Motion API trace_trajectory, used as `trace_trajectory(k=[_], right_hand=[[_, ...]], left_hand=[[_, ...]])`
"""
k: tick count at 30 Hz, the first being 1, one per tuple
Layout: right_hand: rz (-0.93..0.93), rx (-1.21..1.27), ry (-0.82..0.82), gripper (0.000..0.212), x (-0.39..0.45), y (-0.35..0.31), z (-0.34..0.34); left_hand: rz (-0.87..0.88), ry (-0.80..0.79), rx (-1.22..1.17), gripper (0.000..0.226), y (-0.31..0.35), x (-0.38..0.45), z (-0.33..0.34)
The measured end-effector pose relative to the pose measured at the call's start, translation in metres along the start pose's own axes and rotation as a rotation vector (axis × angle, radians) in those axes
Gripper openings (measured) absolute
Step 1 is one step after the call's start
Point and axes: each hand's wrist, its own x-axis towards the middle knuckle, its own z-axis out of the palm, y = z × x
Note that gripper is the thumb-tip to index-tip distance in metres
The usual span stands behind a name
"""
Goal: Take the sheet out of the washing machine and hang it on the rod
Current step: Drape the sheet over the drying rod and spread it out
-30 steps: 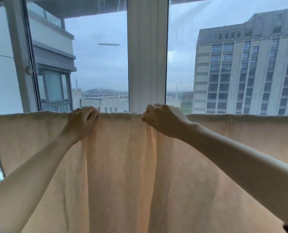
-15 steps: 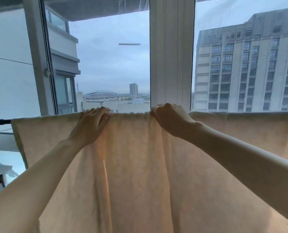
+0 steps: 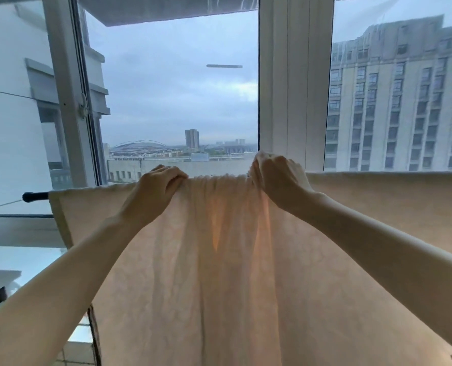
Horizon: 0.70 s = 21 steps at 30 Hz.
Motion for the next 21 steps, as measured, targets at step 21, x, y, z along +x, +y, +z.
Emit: trace_trajectory(k=[21], right_hand=[[-0.126,0.197,-0.186,0.01,0.039,-0.039,0.029]], left_hand=[[-0.559,0.414,-0.116,0.023,-0.079,-0.006,-0.047]])
